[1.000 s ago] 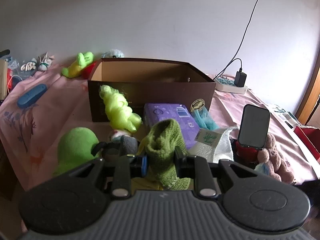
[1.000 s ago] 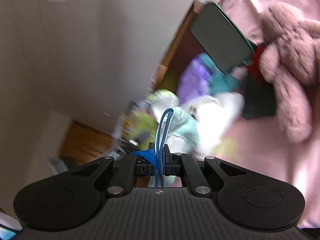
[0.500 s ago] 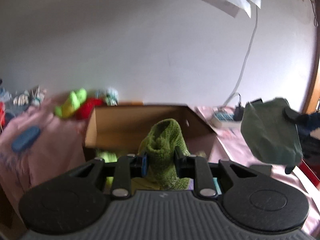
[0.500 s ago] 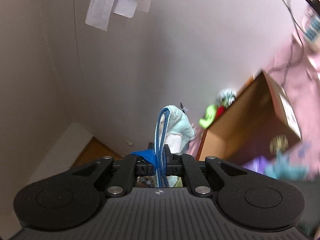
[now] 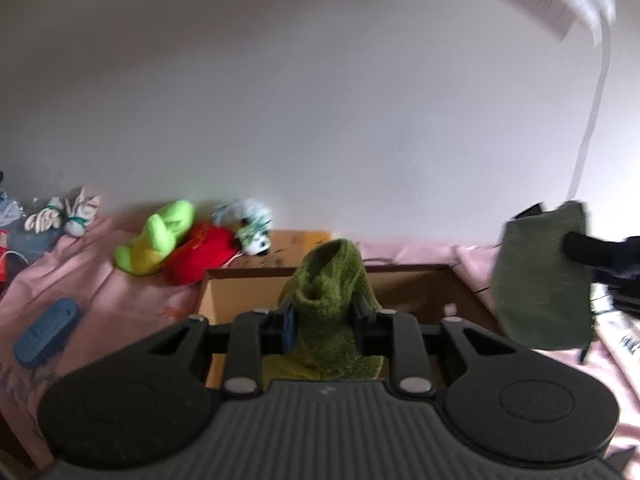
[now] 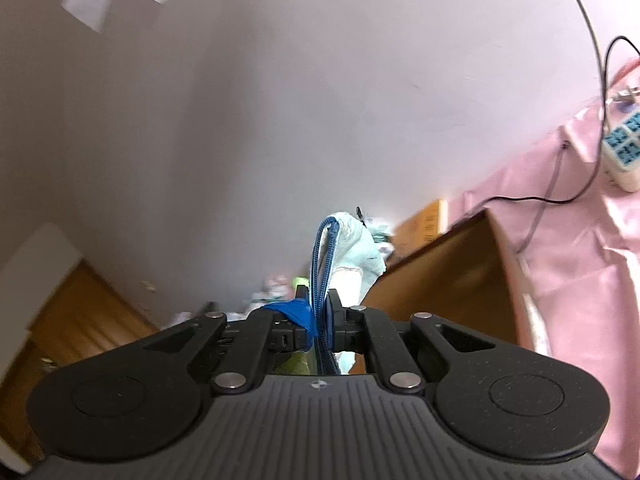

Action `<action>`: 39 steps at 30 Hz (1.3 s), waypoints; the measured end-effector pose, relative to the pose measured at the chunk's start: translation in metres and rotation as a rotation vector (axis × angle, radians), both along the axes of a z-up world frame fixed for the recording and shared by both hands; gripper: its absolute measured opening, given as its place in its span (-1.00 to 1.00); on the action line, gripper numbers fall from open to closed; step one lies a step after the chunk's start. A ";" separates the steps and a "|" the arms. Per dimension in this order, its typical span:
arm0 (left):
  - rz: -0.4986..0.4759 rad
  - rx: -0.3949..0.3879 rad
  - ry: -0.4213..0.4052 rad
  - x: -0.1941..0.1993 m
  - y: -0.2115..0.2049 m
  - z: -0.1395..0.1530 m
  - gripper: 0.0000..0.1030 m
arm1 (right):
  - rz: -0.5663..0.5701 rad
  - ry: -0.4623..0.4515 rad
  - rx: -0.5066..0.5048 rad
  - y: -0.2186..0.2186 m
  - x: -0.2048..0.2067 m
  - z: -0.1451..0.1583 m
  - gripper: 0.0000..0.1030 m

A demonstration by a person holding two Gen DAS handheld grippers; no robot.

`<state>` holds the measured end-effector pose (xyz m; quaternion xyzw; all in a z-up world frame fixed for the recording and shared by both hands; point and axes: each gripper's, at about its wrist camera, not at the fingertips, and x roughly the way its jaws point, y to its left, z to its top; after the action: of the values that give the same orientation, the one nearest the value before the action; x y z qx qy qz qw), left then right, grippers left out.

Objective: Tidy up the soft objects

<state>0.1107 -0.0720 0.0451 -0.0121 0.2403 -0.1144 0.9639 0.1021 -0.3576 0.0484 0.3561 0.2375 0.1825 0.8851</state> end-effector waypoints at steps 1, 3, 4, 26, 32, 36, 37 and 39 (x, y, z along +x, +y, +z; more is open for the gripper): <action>0.012 0.021 0.018 0.011 -0.002 -0.006 -0.34 | -0.011 0.019 -0.032 0.003 0.006 -0.003 -1.00; 0.028 0.042 0.052 0.028 -0.005 -0.018 -0.32 | -0.028 0.061 -0.105 0.007 0.017 -0.010 -1.00; 0.032 0.048 0.070 0.035 -0.005 -0.023 -0.30 | -0.035 0.086 -0.139 0.009 0.022 -0.013 -1.00; 0.147 -0.109 0.054 0.002 0.068 -0.008 0.13 | 0.056 0.182 -0.167 0.031 -0.003 -0.007 -0.95; 0.104 -0.079 0.084 0.005 0.061 -0.014 0.14 | 0.069 0.228 -0.129 0.037 -0.005 -0.019 -0.93; 0.066 -0.072 0.108 0.007 0.056 -0.024 0.14 | 0.082 0.243 -0.137 0.039 -0.007 -0.023 -0.92; 0.059 -0.068 0.115 0.009 0.054 -0.026 0.14 | 0.094 0.243 -0.133 0.039 -0.008 -0.023 -0.92; 0.042 -0.061 0.130 0.012 0.051 -0.031 0.14 | 0.116 0.239 -0.142 0.040 -0.011 -0.022 -0.92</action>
<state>0.1223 -0.0208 0.0138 -0.0539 0.2986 -0.1003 0.9476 0.0915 -0.3171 0.0261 0.2975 0.3737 0.1726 0.8615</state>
